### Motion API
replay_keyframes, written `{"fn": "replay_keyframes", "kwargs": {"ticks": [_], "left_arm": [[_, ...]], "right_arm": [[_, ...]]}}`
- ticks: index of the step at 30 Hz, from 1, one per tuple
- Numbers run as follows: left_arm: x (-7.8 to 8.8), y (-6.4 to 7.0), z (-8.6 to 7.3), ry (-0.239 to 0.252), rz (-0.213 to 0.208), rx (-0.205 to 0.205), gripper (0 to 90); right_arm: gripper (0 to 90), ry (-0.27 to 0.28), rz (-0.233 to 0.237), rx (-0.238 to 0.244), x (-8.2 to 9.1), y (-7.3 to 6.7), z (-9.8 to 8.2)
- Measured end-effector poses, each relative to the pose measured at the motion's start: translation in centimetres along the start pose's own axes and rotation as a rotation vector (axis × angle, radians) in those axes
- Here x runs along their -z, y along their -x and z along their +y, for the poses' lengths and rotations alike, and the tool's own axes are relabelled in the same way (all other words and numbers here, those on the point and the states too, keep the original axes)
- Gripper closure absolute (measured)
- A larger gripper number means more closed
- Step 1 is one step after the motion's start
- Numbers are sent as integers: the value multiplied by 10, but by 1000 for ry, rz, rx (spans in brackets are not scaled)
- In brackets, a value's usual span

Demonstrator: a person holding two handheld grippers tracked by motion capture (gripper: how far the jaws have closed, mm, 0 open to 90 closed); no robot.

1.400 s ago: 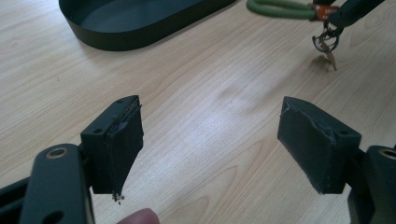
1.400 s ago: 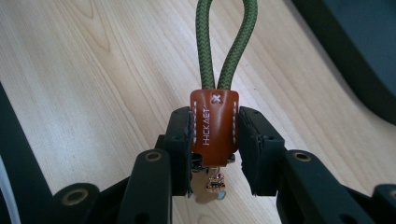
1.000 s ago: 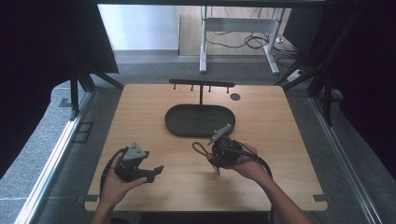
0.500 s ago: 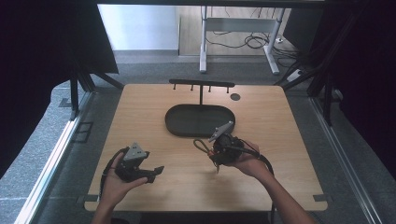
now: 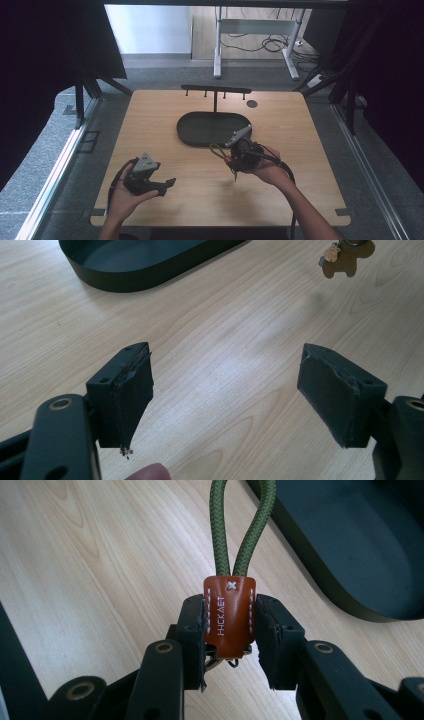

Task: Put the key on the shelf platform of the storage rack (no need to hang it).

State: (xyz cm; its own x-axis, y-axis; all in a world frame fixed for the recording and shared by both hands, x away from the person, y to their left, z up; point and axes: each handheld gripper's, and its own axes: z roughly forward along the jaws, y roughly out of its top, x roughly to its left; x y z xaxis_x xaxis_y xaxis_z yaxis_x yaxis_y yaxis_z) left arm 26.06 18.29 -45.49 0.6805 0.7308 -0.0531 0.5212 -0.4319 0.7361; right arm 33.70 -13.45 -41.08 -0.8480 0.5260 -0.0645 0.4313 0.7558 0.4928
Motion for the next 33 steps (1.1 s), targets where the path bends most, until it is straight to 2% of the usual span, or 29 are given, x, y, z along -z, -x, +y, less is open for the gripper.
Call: {"fn": "replay_keyframes", "kwargs": {"ticks": [7,15,33], "left_arm": [[0,0,0,-1,-1,0,226],[0,0,0,0,-1,-4,226],[0,0,0,4,-1,0,222]], "right_arm": [[663,0,-6,-12,2,6,3],[663,-3,-13,-3,3,10,8],[663,-7,-53,-15,11,22,17]]}}
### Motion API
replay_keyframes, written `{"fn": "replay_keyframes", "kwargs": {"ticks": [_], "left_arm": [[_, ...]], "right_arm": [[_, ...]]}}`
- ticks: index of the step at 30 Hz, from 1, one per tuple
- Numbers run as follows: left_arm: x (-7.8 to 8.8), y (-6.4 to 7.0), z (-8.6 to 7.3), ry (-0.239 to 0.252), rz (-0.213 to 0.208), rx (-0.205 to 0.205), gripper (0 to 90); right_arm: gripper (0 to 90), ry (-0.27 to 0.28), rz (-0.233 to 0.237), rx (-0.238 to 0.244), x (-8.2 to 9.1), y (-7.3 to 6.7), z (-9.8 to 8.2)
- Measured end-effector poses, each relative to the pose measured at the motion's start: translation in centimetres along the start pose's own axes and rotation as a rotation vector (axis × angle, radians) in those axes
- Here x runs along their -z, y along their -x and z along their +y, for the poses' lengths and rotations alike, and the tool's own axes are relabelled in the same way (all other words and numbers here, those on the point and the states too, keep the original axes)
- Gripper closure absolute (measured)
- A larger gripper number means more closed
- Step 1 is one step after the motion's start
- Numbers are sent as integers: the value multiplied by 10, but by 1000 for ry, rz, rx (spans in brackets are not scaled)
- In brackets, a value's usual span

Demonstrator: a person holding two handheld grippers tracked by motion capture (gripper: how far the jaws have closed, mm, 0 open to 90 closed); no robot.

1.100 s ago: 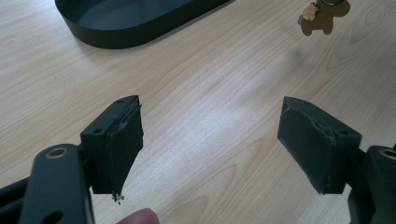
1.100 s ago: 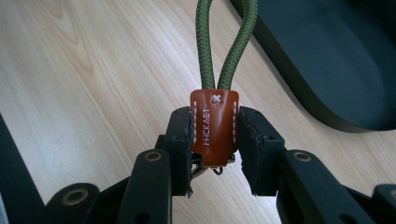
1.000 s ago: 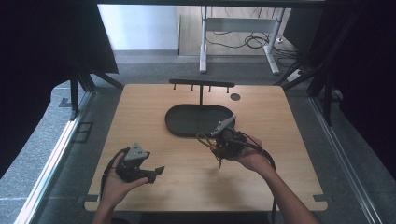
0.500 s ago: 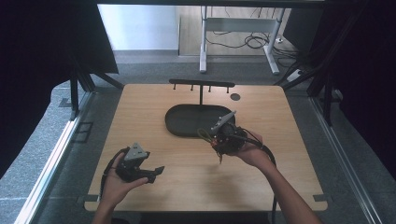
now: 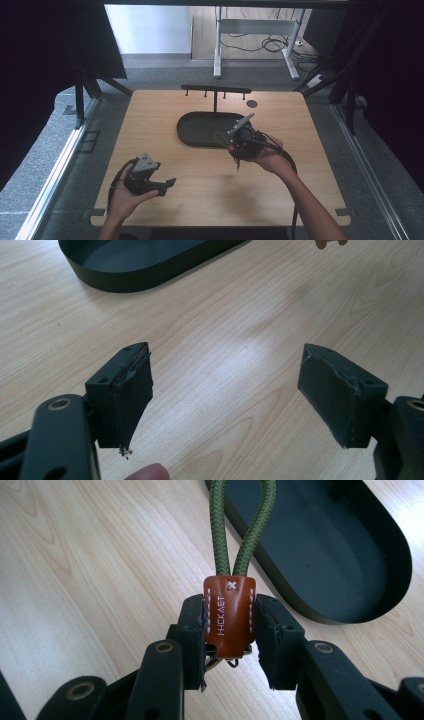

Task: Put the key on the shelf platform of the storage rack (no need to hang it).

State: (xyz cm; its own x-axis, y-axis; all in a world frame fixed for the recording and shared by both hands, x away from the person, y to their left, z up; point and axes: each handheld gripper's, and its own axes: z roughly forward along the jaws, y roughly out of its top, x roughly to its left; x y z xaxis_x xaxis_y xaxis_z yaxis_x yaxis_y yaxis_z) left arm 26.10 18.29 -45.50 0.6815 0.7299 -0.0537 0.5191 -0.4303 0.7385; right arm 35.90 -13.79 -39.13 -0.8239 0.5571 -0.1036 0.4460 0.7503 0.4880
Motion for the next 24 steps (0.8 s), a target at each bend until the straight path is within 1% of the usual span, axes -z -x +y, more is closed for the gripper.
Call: {"fn": "replay_keyframes", "kwargs": {"ticks": [7,16,24], "left_arm": [[0,0,0,0,1,1,222],[1,-1,0,1,0,1,222],[3,-3,-1,6,5,9,222]], "right_arm": [[663,-6,-3,-8,0,5,3],[663,-10,-13,2,1,10,8],[663,-21,-18,-6,3,16,12]]}}
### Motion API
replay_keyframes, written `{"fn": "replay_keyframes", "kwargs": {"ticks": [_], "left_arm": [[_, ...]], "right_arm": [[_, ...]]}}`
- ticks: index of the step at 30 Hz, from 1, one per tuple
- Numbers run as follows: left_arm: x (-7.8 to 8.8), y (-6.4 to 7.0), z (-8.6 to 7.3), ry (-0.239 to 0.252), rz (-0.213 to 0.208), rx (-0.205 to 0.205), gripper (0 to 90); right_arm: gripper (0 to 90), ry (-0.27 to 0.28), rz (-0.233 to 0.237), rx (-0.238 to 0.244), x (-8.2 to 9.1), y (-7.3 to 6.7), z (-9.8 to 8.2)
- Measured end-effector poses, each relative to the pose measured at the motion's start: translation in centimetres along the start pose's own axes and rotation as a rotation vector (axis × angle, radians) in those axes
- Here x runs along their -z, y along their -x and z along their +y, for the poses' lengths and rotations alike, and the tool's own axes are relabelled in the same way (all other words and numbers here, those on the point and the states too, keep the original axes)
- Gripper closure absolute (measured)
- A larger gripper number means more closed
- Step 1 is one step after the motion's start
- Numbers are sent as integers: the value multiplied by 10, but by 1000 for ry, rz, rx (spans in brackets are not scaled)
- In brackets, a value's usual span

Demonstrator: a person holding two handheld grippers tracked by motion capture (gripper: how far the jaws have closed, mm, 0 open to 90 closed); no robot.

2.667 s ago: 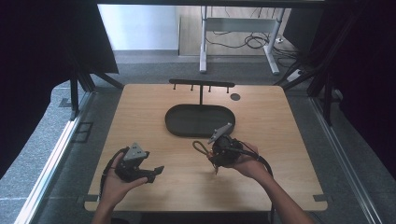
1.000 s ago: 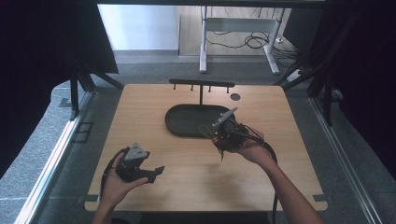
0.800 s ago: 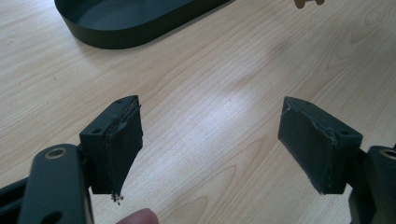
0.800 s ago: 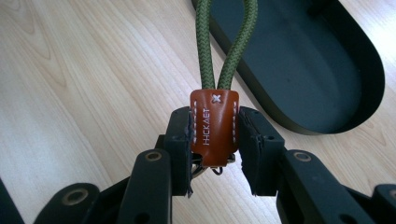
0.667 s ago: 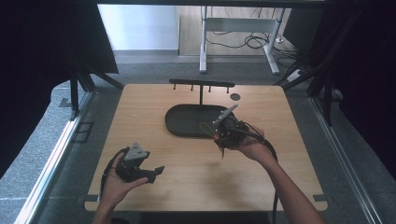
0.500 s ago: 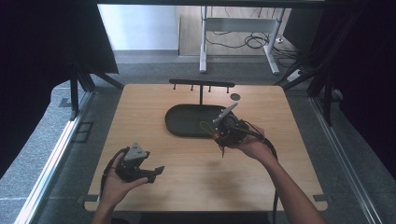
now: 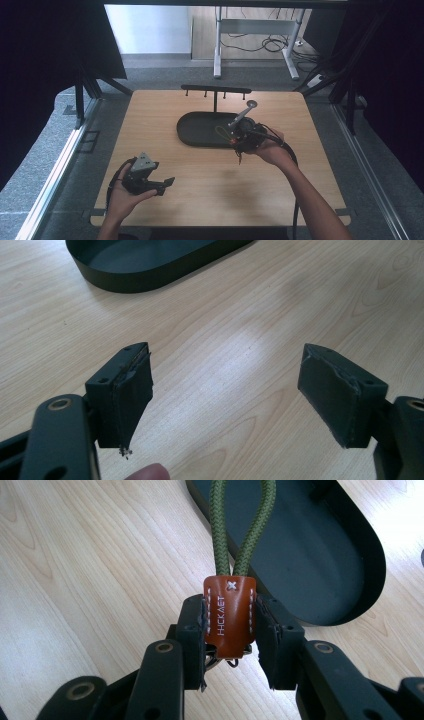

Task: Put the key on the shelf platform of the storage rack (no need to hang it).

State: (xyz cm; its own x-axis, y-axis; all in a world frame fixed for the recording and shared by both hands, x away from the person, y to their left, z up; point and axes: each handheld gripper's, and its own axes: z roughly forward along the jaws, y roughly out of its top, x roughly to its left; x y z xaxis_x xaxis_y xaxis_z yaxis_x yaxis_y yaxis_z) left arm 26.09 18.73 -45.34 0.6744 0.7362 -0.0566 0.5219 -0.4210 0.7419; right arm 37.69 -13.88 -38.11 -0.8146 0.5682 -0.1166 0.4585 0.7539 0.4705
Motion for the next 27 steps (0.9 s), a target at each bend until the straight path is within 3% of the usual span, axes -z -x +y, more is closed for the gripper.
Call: {"fn": "replay_keyframes", "kwargs": {"ticks": [10,27], "left_arm": [[-1,1,0,-2,-1,-2,222],[0,0,0,-1,0,-2,222]], "right_arm": [[663,-16,-18,23,-2,6,11],[663,-22,-24,13,7,19,33]]}}
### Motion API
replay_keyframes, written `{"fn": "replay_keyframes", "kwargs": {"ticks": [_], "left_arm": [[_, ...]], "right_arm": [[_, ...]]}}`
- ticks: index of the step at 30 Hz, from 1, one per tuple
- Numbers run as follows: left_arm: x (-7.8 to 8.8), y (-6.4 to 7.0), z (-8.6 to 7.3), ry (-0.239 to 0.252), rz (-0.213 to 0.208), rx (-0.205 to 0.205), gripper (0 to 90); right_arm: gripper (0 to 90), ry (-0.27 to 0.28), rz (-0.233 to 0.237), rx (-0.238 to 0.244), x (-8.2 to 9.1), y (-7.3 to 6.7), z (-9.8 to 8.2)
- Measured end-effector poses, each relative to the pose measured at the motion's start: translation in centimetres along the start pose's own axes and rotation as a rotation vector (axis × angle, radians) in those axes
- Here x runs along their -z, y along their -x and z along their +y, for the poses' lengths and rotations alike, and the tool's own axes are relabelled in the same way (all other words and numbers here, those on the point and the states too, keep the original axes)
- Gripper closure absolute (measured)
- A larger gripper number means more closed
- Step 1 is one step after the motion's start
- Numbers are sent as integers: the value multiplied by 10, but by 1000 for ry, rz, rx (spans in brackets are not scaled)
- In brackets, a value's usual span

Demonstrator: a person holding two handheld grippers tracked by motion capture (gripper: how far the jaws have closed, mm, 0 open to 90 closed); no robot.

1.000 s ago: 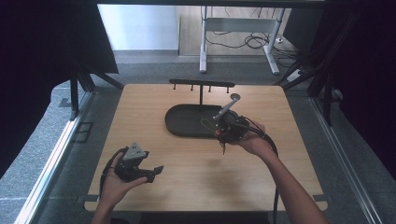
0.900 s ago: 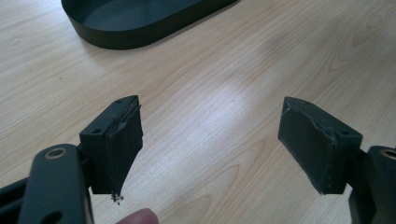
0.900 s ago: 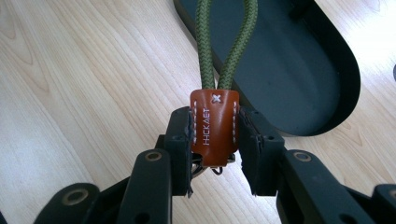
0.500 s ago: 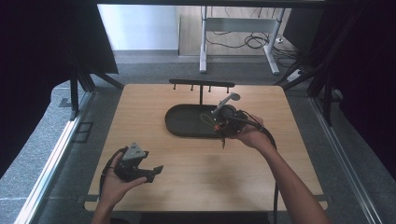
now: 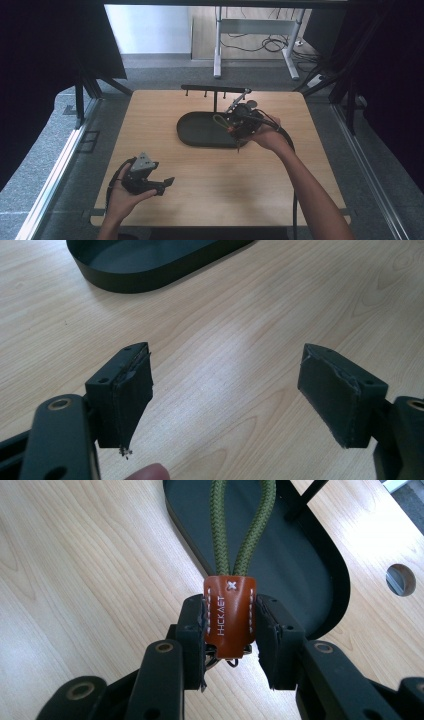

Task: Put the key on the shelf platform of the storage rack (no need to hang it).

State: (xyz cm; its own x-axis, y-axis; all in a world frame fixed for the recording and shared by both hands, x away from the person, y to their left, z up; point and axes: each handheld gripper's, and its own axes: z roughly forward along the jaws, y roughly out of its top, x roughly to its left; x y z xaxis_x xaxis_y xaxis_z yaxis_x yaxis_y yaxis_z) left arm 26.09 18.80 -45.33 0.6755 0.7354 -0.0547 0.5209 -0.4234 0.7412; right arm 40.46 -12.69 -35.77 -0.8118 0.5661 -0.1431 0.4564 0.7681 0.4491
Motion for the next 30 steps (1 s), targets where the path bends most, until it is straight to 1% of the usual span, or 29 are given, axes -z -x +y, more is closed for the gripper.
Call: {"fn": "replay_keyframes", "kwargs": {"ticks": [8,10,17,18,22,30], "left_arm": [[0,0,0,1,-1,1,222],[0,0,0,1,-1,1,222],[1,-1,0,4,1,4,222],[1,-1,0,5,1,4,222],[1,-1,0,5,1,2,222],[1,-2,-1,4,0,2,222]], "right_arm": [[663,-2,5,6,-1,4,3],[663,-6,3,1,-1,6,4],[663,-8,-3,-9,-2,13,8],[663,-5,-4,-5,-2,15,8],[663,3,0,-28,-4,20,10],[663,1,2,-58,-11,33,9]]}}
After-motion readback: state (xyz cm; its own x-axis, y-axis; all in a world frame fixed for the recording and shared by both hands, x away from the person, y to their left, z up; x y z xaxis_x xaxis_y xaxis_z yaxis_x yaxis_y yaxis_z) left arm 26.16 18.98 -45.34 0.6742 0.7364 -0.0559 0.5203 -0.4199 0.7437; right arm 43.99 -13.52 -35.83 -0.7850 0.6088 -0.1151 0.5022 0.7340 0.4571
